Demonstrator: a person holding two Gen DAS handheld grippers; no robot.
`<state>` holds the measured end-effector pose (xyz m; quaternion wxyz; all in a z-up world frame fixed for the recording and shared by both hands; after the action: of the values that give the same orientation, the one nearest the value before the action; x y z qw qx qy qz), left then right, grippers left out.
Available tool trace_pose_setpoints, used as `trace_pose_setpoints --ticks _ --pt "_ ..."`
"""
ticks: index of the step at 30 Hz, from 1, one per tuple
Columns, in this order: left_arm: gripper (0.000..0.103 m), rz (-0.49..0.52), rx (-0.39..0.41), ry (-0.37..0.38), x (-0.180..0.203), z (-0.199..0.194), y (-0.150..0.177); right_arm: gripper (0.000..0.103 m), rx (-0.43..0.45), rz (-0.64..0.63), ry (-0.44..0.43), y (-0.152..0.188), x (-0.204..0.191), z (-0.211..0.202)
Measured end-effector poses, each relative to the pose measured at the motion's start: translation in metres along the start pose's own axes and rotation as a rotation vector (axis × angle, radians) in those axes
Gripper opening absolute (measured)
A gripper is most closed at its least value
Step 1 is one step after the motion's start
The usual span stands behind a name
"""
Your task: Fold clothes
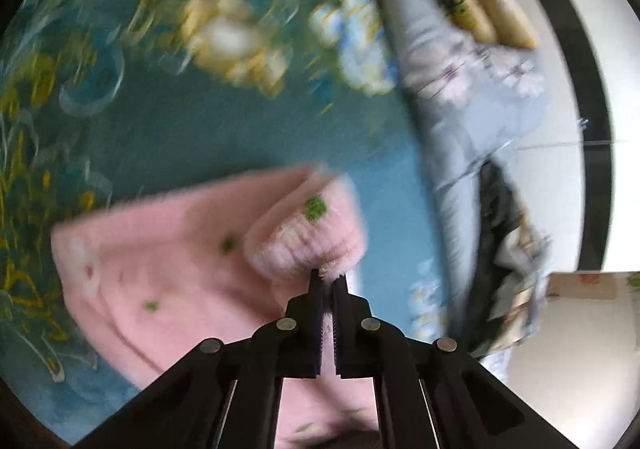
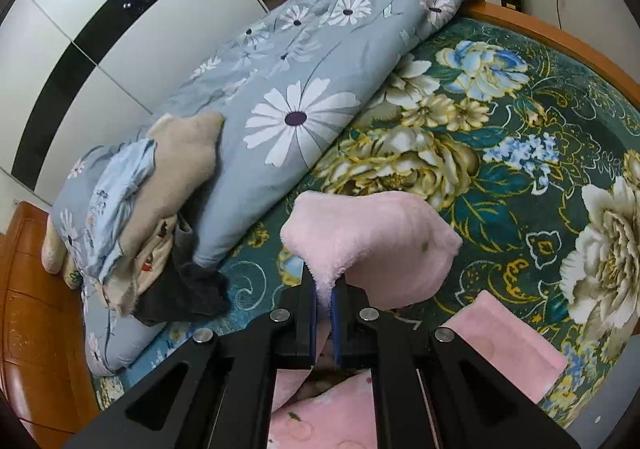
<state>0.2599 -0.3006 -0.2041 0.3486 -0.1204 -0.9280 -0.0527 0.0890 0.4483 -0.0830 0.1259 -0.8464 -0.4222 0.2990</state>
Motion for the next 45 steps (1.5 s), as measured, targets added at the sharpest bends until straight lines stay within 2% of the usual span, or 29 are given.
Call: trace_pose_setpoints --ticks 3,6,9,13,16,20,24,27,28,29,30,31,32,34,36,38,41,45 --pt "0.003 0.036 0.063 0.062 0.049 -0.015 -0.033 0.005 0.034 0.026 -0.029 -0.02 -0.003 -0.005" --pt "0.003 0.058 0.079 0.019 0.084 0.014 -0.062 0.005 0.032 0.038 -0.01 -0.043 -0.01 0.024" --pt "0.003 0.049 0.088 -0.075 0.103 0.064 -0.084 0.005 -0.028 0.044 0.027 -0.05 -0.017 0.076" --pt "0.003 0.046 0.102 -0.178 0.116 0.118 -0.1 0.005 -0.092 0.051 0.076 -0.057 -0.026 0.145" --pt "0.003 0.047 0.124 -0.237 0.117 0.14 -0.111 0.005 -0.11 0.04 0.107 -0.065 -0.033 0.186" --pt "0.004 0.025 0.124 -0.29 0.11 0.164 -0.121 0.005 -0.124 0.059 0.12 -0.071 -0.03 0.22" --pt "0.004 0.056 0.125 -0.325 0.109 0.176 -0.12 0.006 -0.147 0.03 0.12 -0.072 -0.034 0.242" --pt "0.008 0.1 0.073 -0.261 0.118 0.178 -0.111 0.011 -0.173 -0.019 0.099 -0.07 -0.04 0.244" --pt "0.011 0.118 0.049 -0.228 0.123 0.177 -0.107 0.016 -0.177 -0.031 0.078 -0.07 -0.042 0.241" --pt "0.015 0.134 0.028 -0.198 0.127 0.175 -0.104 0.032 -0.167 -0.04 0.06 -0.072 -0.043 0.232" --pt "0.03 0.153 0.014 -0.163 0.134 0.167 -0.1 0.044 -0.153 -0.048 0.044 -0.074 -0.044 0.223" --pt "0.047 0.173 -0.001 -0.127 0.14 0.159 -0.096 0.044 -0.131 -0.047 0.022 -0.076 -0.043 0.21" --pt "0.051 0.196 0.004 -0.095 0.144 0.147 -0.092 0.044 -0.107 -0.044 -0.001 -0.078 -0.041 0.196" --pt "0.055 0.248 0.016 -0.047 0.15 0.12 -0.083 0.044 -0.068 -0.013 -0.036 -0.076 -0.027 0.16" --pt "0.058 0.304 0.031 -0.046 0.14 0.091 -0.074 0.045 -0.027 0.022 -0.057 -0.067 -0.005 0.118" --pt "0.059 0.361 0.051 -0.054 0.126 0.062 -0.06 0.045 0.0 0.039 -0.044 -0.047 0.024 0.078" --pt "0.061 0.375 0.06 -0.064 0.074 0.027 -0.041 0.045 -0.025 0.048 0.024 0.008 0.074 0.033" --pt "0.062 0.278 0.076 -0.092 -0.003 -0.004 -0.021 0.045 -0.092 0.083 0.124 0.09 0.14 -0.002"
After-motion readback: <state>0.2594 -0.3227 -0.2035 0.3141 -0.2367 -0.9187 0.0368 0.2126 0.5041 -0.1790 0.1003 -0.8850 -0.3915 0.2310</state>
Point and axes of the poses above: each gripper's, at about its wrist camera, not at the fingertips, and z roughly the way its jaws point, x to its right, y to its underside, the point moved 7 cm from there along z, roughly the way its jaws point, and after that the axes turned 4 degrees about -z, right-handed, at the moved point
